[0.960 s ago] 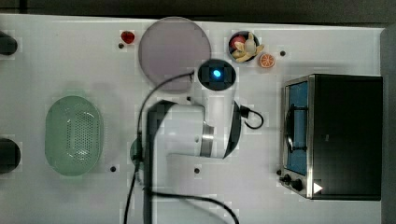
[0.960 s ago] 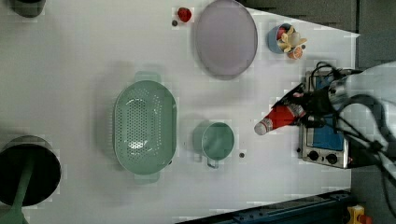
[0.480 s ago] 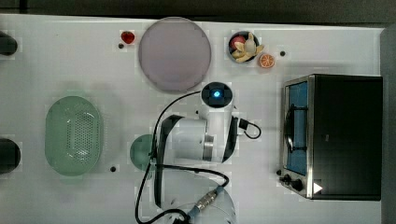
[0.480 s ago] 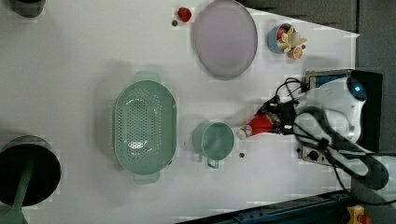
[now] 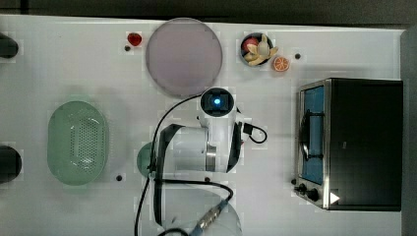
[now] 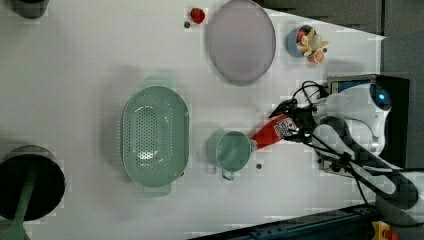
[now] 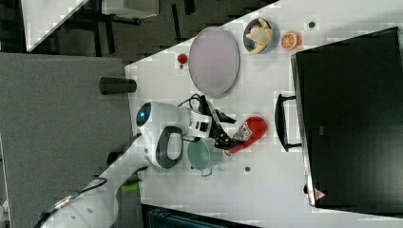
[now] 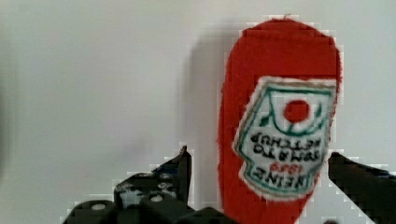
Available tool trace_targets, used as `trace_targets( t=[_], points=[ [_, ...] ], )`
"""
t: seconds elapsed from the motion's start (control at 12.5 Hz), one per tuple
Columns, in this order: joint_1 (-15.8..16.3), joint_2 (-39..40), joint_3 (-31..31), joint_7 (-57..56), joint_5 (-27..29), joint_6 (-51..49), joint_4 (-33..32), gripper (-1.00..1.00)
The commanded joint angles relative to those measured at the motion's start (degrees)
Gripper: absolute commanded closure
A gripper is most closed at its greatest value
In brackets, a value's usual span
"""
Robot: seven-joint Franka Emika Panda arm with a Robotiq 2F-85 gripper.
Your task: Pick Ketchup from oven and place it on table.
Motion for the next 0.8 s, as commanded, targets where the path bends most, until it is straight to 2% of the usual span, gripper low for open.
trace_targets(
  t=[0.08, 0.4, 0.8],
  points=[
    [0.34, -10.69, -1.63, 1.84, 0.29, -3.04, 6.00, -1.00],
    [0.35, -19.14, -1.51, 1.84, 0.13, -22.83, 18.87, -1.00],
    [0.18, -20.26, -1.90, 1.83, -2.05, -45.91, 35.11, -1.00]
  ],
)
